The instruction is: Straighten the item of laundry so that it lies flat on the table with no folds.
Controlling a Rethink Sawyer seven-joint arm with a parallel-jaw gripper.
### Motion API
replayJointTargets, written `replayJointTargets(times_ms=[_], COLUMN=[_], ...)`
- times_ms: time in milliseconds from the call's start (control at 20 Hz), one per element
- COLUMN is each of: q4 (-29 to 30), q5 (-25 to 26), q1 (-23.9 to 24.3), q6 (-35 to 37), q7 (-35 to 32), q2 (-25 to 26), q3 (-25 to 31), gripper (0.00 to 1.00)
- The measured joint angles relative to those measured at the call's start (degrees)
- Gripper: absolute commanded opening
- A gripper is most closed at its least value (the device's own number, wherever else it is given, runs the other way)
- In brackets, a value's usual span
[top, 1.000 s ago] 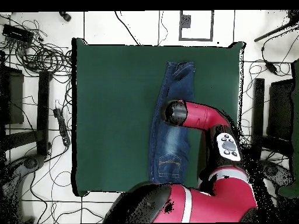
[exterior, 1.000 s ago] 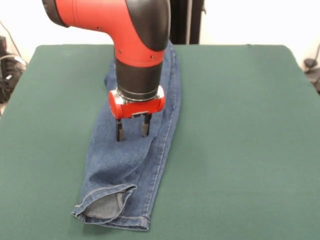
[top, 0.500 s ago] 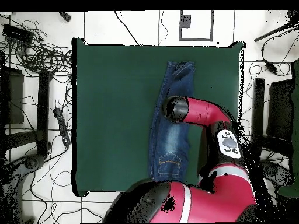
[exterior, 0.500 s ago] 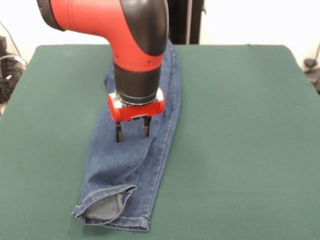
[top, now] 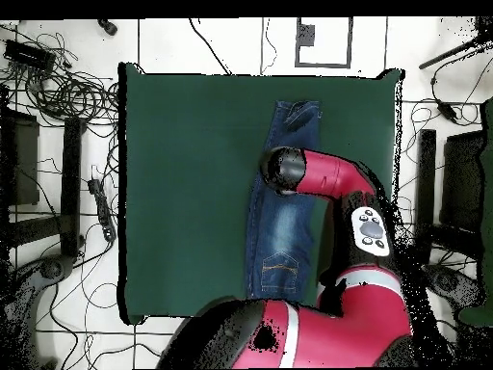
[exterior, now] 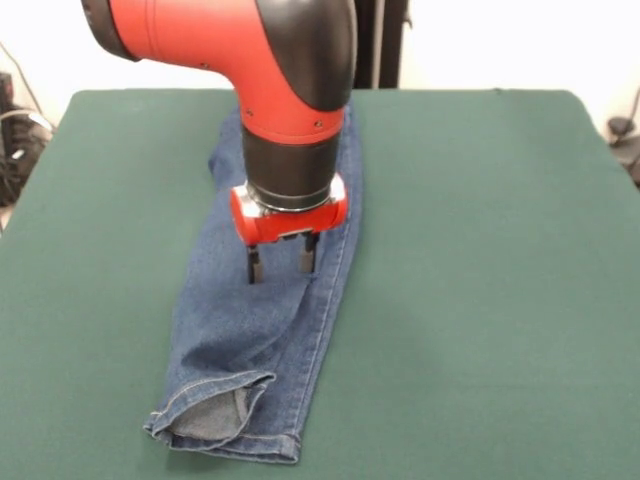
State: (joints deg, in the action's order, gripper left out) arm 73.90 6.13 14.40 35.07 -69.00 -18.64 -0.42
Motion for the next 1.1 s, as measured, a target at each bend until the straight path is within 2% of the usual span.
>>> replayJointTargets(times_ms=[400,850,1100], q4=[-1.11,-1.68,-2.59], q5=[-0.70,-0.69,-0.69], q1=[-2.11,-1.70,-1.06], q6=[3.46,3.47,3.47], q7=[0.00,0.00,0.00], q2=[-2.34,-4.73,-4.36], q3=[-0.05,-0.06,-0.05], gripper=[1.00,1.00,1.00])
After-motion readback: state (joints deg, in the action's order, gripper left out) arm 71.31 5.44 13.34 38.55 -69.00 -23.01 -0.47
